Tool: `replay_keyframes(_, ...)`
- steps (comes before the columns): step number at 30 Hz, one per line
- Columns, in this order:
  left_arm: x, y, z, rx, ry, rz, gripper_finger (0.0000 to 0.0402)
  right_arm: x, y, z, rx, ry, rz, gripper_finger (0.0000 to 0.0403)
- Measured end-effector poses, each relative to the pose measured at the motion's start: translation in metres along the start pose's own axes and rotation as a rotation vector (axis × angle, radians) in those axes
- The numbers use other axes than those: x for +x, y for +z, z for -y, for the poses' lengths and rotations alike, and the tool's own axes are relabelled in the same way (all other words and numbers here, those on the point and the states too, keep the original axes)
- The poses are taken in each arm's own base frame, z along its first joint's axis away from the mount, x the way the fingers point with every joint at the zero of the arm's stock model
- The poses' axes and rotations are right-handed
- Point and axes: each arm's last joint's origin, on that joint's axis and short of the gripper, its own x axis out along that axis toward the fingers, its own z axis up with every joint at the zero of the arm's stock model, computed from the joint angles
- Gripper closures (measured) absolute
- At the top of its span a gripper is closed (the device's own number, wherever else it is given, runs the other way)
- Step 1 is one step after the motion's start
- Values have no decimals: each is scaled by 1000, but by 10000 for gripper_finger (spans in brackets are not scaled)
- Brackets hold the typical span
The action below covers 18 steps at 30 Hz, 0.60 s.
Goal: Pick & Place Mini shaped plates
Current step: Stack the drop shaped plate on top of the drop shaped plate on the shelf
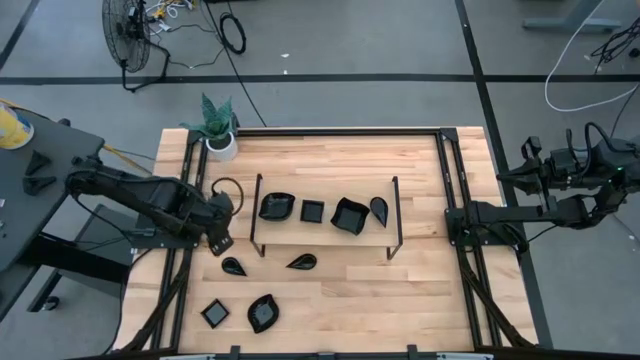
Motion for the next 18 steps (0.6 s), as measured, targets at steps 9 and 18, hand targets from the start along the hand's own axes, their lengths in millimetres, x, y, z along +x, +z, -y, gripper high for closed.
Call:
replay_keyframes(9,37,-5,4,198,-122,-50,214,0,0,0,0,0,0,396)
replay_keyframes(18,52,-9,3,375,-173,-72,214,0,0,0,0,0,0,396)
